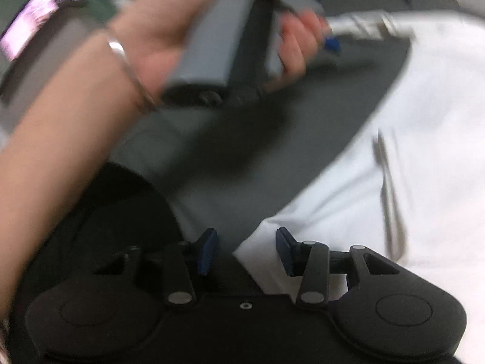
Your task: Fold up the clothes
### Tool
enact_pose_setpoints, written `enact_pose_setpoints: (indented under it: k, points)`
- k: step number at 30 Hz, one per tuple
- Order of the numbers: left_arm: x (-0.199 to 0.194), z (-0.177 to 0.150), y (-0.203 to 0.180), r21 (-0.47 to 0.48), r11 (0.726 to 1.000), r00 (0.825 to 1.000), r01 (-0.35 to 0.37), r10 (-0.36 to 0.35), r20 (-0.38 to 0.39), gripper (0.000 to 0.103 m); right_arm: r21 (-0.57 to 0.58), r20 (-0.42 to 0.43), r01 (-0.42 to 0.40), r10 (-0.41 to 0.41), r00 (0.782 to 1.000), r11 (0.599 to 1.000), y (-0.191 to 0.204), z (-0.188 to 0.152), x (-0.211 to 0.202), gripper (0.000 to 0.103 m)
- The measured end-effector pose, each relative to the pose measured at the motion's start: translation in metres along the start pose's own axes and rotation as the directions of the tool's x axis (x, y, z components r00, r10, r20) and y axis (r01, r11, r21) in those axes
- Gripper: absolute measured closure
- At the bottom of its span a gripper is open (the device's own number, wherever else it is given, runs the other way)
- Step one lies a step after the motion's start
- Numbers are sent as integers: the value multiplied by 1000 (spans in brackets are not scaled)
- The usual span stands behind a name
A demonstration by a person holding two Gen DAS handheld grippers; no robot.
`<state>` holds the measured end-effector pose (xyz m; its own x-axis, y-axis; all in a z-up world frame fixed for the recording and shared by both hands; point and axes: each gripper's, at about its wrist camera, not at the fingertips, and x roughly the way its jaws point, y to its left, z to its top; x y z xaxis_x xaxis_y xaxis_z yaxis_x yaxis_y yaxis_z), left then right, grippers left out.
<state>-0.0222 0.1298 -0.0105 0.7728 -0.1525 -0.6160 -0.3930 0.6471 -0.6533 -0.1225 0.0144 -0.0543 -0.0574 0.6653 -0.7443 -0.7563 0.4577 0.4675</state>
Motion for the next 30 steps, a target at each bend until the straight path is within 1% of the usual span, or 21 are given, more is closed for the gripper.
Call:
enact_pose_setpoints:
  k: [2, 5, 6, 7, 8, 9, 10, 11, 12, 13, 14, 15, 16, 17, 18, 19, 22, 24, 26, 29, 30]
  points:
    - [7, 0, 4, -21, 998, 998, 67, -67, -20, 0, 67, 7, -39, 39, 999, 997, -7, -1, 0, 59]
    - [16, 1, 9, -56, 985, 985, 166, -168, -47, 0, 138, 51, -114, 108, 993, 984, -20, -10, -24, 62]
    - [19, -1, 5, -45, 981, 980, 188, -190, -63, 0, 161, 67, -140, 130, 989, 977, -25, -13, -32, 62]
    - [21, -4, -2, -13, 979, 976, 204, -205, -80, 0, 182, 85, -138, 124, 989, 974, -31, -17, -42, 61]
    - [23, -8, -10, 29, 976, 973, 215, -211, -95, 0, 200, 109, -56, 34, 993, 978, -45, -25, -59, 59]
    - [25, -13, -18, 73, 972, 971, 221, -212, -109, 0, 220, 132, 26, -56, 990, 975, -59, -33, -76, 50]
    - [27, -17, -27, 107, 967, 968, 231, -218, -123, 0, 242, 152, 106, -146, 978, 964, -73, -41, -93, 46]
    - [29, -22, -35, 140, 960, 965, 242, -223, -138, 0, 266, 170, 185, -235, 957, 946, -87, -49, -110, 45]
    - [31, -27, -44, 172, 952, 962, 253, -228, -152, 0, 290, 186, 262, -322, 928, 920, -101, -57, -127, 45]
    - [34, -32, -50, 182, 947, 957, 266, -237, -165, 0, 316, 199, 335, -407, 892, 888, -115, -65, -144, 45]
    - [37, -36, -55, 176, 943, 951, 281, -249, -185, 0, 343, 209, 404, -488, 847, 848, -129, -73, -161, 45]
    - [41, -41, -59, 169, 940, 943, 297, -261, -206, 0, 370, 217, 469, -566, 796, 802, -143, -81, -178, 45]
    - [45, -46, -64, 161, 936, 935, 313, -274, -226, 0, 398, 221, 529, -638, 737, 749, -157, -89, -196, 46]
    - [49, -51, -66, 145, 934, 925, 327, -286, -249, 0, 425, 223, 584, -705, 673, 691, -171, -97, -213, 47]
    - [53, -57, -69, 150, 934, 923, 326, -280, -264, 0, 453, 222, 632, -767, 602, 628, -185, -105, -230, 47]
    - [56, -64, -72, 157, 933, 921, 323, -273, -278, 0, 470, 220, 670, -811, 542, 575, -198, -110, -242, 47]
    - [66, -83, -82, 177, 932, 914, 317, -250, -321, 0, 422, 224, 728, -840, 494, 541, -232, -95, -239, 47]
    - [69, -90, -88, 231, 920, 914, 316, -230, -335, 0, 392, 227, 760, -855, 466, 518, -254, -85, -236, 48]
    - [70, -92, -94, 280, 904, 914, 324, -223, -339, 0, 382, 215, 767, -856, 470, 516, -266, -77, -231, 51]
    - [74, -88, -91, 254, 903, 899, 347, -244, -364, 0, 360, 199, 777, -856, 478, 517, -278, -61, -226, 52]
    - [76, -87, -89, 244, 903, 894, 355, -251, -371, 0, 352, 188, 792, -866, 463, 499, -282, -58, -222, 52]
